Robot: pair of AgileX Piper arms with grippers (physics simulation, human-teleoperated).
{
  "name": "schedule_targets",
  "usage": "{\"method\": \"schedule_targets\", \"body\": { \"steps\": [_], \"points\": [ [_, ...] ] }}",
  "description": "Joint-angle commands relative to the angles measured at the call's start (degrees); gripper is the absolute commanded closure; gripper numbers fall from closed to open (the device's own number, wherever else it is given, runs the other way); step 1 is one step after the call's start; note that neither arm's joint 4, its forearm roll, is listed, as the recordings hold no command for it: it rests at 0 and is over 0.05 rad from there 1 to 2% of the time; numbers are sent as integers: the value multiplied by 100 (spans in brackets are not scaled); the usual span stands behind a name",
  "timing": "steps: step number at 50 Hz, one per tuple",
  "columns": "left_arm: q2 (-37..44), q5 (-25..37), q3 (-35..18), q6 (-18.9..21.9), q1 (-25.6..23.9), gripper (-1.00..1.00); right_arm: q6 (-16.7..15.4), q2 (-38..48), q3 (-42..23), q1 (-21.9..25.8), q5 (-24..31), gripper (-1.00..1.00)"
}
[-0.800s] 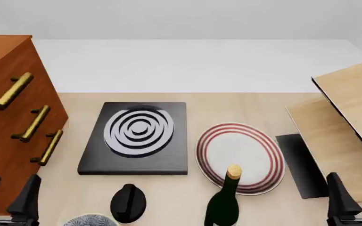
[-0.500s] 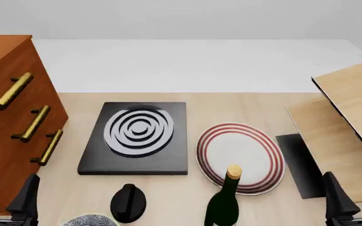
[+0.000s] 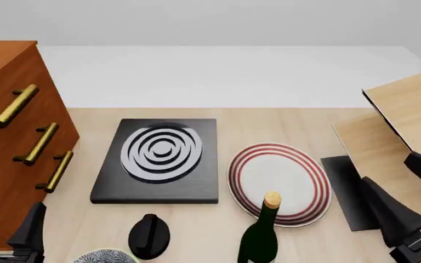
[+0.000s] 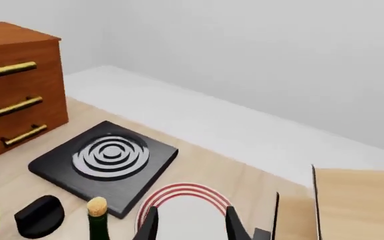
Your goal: Pick up the akita bowl and put it on the plate.
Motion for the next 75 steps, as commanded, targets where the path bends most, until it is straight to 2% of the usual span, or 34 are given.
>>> {"method": "schedule_targets", "body": {
  "steps": [1,8,14,16,19,39,53,65,71,75],
  "points": [
    [20,-15,-1,-3,5,-100,-589,928,-1354,927,677,-100],
    [11,-7,1,-4,6,-100,-953,1508,-2085,1334,1029,-100],
    [15,-9,-2,-4,7,-100,-959,2070,-2516,1867,1167,-100],
    [18,-14,1,-5,8,-100,-1146,2215,-2642,1910,1175,-100],
    [5,-1,0,-4,8,-100,-1145,2446,-2864,2071,1270,-100],
    [28,-25,2,-5,9,-100,-1503,3642,-3356,2888,1548,-100],
    [28,-24,0,-4,10,-100,-1310,4440,-3623,3345,1543,-100],
    [34,-30,1,-3,10,-100,-880,5253,-3827,3713,1297,-100],
    [34,-28,-2,-3,12,-100,-941,5718,-3757,3707,1120,-100],
    [43,-42,5,-3,12,-100,-819,6003,-3823,3897,1040,-100]
  ]
}}
